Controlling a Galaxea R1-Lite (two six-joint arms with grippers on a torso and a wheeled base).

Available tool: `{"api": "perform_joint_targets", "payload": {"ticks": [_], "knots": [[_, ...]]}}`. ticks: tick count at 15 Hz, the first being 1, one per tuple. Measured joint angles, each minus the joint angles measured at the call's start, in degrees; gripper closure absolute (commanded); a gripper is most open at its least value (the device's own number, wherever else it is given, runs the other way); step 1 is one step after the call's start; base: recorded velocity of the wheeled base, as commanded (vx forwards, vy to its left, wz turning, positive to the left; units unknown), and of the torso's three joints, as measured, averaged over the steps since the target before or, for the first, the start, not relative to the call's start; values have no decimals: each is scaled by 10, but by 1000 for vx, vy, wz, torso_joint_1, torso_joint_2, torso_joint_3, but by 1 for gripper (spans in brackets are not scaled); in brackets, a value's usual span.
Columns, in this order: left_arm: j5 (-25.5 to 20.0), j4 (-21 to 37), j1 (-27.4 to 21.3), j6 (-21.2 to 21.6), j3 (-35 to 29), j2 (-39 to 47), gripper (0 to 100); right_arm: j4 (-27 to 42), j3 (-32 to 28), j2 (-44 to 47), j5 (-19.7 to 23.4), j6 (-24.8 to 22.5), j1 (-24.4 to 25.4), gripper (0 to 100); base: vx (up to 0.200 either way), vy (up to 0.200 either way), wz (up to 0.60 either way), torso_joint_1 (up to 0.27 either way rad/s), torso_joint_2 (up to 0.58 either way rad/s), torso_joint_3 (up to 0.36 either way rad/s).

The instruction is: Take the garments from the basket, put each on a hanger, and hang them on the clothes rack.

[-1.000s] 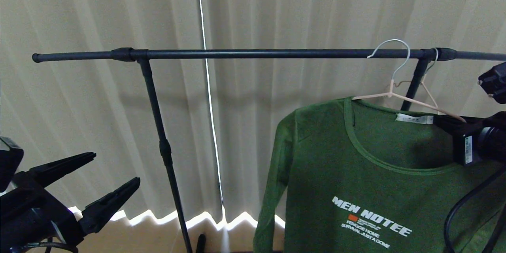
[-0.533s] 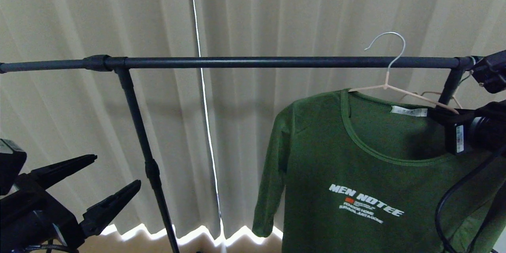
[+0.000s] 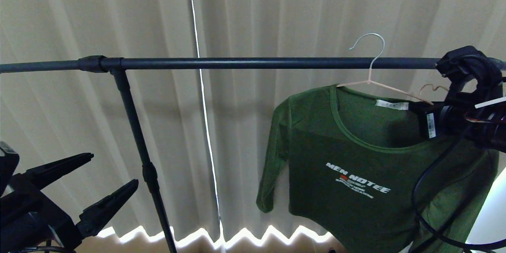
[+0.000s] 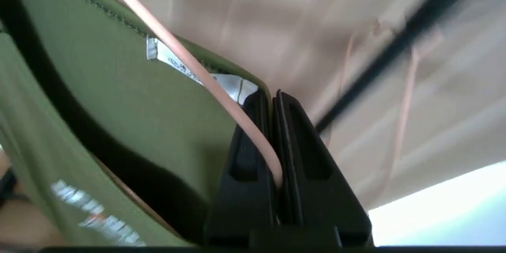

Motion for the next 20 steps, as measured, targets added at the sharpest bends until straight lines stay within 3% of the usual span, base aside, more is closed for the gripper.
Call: {"api": "perform_joint_targets", "payload": {"ticks": [7,15,20], "knots": [[0,0,0,-1,1,-7,0,1,1,34,-31,0,37,100,0,0,0,0,0,0],[0,0,3,-1,0,-18,0,6,-8,48,-36,-6,106,100,0,0,0,0,0,0],[0,0,4,-2,-1,-22,0,2,-8,53,-35,-5,119,100,0,0,0,0,0,0]]}}
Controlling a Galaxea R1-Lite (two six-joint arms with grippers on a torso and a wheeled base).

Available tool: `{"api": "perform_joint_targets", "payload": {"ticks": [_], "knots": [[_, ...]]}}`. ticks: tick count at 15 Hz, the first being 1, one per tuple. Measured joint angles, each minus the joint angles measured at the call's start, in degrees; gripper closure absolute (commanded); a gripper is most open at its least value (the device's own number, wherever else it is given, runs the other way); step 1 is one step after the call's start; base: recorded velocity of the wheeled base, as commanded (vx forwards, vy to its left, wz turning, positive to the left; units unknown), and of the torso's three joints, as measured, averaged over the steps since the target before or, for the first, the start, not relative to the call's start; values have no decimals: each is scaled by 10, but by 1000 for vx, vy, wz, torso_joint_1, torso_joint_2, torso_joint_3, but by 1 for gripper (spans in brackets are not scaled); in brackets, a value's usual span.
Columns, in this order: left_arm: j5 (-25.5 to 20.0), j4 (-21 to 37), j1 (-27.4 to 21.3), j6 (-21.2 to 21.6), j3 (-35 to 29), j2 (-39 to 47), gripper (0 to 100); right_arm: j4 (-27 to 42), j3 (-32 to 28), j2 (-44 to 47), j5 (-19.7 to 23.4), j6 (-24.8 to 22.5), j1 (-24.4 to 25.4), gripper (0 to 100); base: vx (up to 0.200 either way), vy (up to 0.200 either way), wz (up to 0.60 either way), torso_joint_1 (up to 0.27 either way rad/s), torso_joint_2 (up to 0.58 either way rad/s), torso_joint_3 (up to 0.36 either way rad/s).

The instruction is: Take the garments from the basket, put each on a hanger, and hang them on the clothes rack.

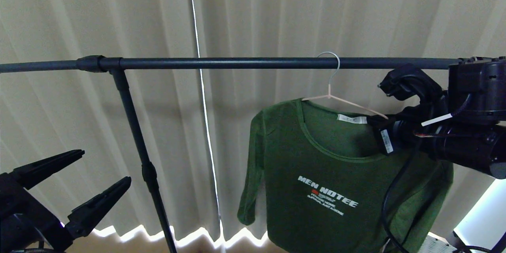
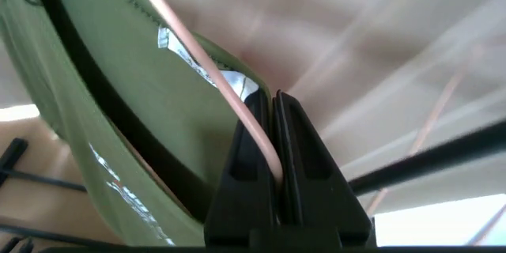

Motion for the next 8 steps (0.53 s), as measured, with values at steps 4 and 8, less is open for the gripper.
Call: {"api": "perform_joint_targets", "payload": {"ticks": [4,8], "knots": [[0,0,0,0,0,0,0,-1,4,-1,4,1,7,0,0,0,0,0,0,0],[1,0,1,-2,-6,1,0,-2,6,-4,6,4,7,0,0,0,0,0,0,0]]}}
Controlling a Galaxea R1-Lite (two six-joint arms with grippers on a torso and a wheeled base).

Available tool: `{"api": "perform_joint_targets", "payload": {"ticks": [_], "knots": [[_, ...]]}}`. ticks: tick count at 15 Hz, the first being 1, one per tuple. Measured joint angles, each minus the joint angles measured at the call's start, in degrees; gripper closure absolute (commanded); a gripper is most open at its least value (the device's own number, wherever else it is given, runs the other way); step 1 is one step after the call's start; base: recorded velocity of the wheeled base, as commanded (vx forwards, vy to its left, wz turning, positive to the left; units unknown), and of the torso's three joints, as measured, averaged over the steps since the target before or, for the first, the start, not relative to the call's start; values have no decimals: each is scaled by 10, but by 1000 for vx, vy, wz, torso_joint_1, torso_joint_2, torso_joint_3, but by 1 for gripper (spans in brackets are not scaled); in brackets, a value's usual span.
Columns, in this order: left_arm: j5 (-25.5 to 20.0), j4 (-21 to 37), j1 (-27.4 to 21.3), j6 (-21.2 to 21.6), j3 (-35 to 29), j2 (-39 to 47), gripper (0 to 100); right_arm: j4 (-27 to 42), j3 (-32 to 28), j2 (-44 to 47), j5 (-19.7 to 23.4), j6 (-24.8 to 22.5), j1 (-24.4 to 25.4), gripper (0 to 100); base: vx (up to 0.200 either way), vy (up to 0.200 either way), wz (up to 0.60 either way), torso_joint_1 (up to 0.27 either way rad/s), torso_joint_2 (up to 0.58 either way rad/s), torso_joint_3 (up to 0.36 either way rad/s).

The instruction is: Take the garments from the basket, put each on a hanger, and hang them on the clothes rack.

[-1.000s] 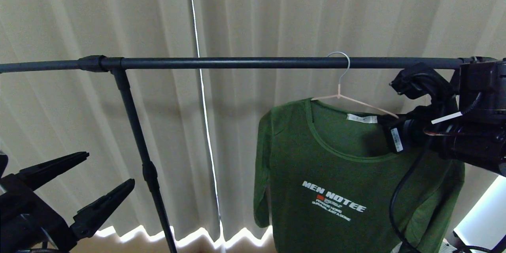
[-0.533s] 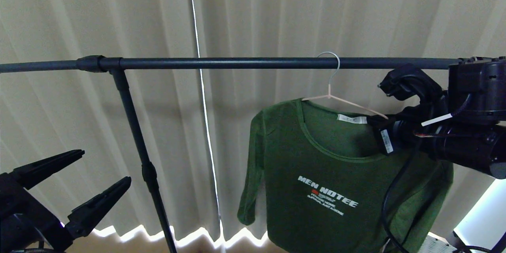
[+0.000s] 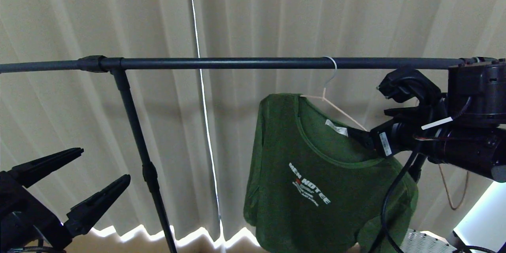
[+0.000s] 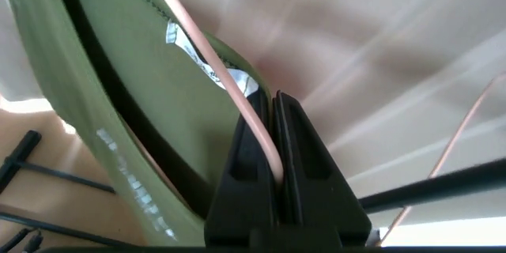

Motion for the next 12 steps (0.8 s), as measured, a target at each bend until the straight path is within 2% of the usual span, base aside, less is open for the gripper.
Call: {"api": "perform_joint_targets", "payload": {"ticks": [2,7,10,12], "knots": [[0,0,2,-3,-11,1,0,-6,0,-6,12,2,0,0,0,0,0,0,0,0],[0,1,36,-1,-21,17,0,-62,29,-24,87,3,0,0,0,0,0,0,0,0],[0,2,58,0,-23,31,0,-104,50,-33,97,3,0,0,0,0,0,0,0,0],[0,3,66,2,-18,37,0,-109,57,-47,97,3,-2,0,0,0,0,0,0,0]]}}
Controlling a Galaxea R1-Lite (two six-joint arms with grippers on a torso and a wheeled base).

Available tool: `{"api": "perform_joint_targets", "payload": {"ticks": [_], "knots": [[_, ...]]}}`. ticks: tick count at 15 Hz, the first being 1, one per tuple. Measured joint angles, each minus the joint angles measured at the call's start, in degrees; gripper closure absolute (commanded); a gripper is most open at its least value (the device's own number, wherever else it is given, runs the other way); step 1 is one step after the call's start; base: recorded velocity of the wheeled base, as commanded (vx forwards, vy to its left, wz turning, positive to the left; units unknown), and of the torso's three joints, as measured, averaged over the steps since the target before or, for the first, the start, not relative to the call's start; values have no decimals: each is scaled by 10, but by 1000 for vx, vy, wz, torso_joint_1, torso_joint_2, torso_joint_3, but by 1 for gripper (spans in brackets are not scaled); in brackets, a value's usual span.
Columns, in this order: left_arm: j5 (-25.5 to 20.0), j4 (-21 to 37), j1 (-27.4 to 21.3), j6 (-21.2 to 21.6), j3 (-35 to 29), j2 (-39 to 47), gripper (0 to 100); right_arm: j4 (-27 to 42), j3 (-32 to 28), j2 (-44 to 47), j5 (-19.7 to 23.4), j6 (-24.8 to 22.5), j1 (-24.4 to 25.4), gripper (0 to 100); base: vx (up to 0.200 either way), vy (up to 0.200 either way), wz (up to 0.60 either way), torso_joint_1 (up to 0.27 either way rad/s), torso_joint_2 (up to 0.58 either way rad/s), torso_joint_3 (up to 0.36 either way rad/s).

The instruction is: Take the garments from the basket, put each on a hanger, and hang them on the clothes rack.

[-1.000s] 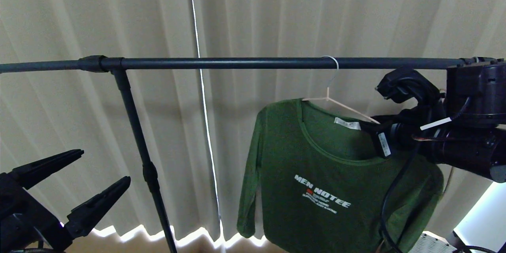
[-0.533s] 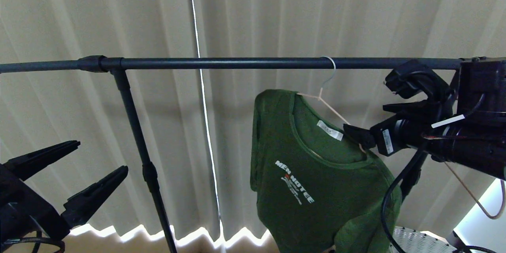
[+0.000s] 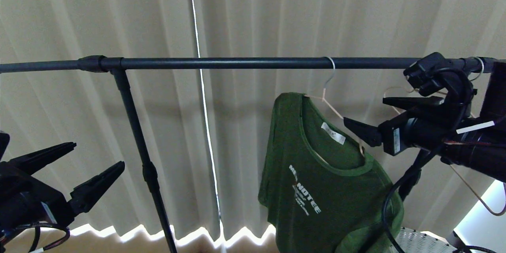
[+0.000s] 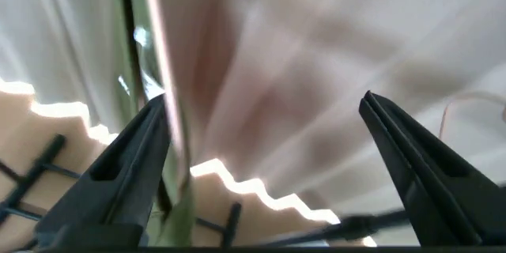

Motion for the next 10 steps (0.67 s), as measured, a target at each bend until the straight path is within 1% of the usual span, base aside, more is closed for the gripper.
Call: {"api": "perform_joint_targets", "payload": {"ticks": [5,10], "knots": [[-1,1,9,7,10,6,0,12,30,-78,-5,-3,-23,0,0,0,0,0,0,0],[-1,1,9,23,25,7,0,8,104,-136,-6,-3,-48,0,0,0,0,0,0,0]]}}
